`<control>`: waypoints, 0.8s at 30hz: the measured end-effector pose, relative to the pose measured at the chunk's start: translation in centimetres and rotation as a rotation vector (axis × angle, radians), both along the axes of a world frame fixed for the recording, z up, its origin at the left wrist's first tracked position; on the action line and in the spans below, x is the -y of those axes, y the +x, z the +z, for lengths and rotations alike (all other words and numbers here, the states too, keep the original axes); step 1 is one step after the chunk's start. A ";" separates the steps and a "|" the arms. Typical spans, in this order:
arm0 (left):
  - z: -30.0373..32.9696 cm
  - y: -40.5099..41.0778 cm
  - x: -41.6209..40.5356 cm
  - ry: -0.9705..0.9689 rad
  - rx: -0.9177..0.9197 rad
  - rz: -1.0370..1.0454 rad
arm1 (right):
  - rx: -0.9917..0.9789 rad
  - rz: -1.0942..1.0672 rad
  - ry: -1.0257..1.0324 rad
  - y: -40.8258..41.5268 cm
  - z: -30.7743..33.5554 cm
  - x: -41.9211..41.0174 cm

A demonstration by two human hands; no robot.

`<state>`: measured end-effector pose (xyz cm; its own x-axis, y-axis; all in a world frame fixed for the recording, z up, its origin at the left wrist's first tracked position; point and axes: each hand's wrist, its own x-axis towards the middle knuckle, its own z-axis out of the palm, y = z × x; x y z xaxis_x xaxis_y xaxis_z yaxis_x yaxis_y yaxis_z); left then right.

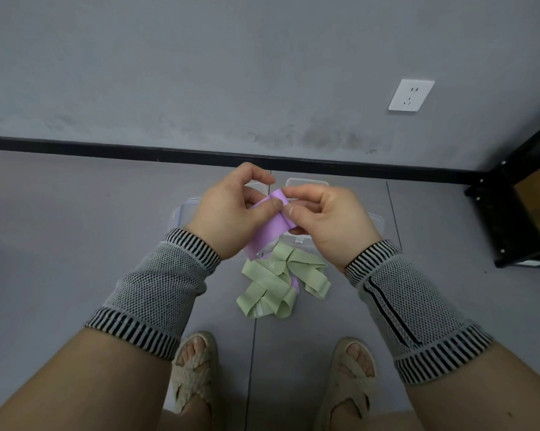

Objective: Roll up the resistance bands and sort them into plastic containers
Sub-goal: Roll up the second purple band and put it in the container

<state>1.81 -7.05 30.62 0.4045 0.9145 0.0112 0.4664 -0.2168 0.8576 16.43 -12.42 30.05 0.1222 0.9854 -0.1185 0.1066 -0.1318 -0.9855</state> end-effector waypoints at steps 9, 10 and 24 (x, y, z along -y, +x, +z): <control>0.0 -0.7 -0.6 0.000 -0.135 -0.045 | -0.022 -0.103 -0.028 0.8 0.0 -0.1; 0.0 -0.7 -0.6 -0.002 -0.120 -0.043 | -0.038 -0.111 -0.024 0.8 0.1 -0.1; 0.7 -0.5 -0.1 -0.001 0.055 -0.108 | 0.023 -0.198 0.065 0.0 -0.6 -0.4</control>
<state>1.33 -6.97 31.34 0.4994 0.8656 0.0353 0.3924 -0.2623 0.8816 16.39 -11.98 29.49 0.3164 0.9473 -0.0505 0.1077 -0.0887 -0.9902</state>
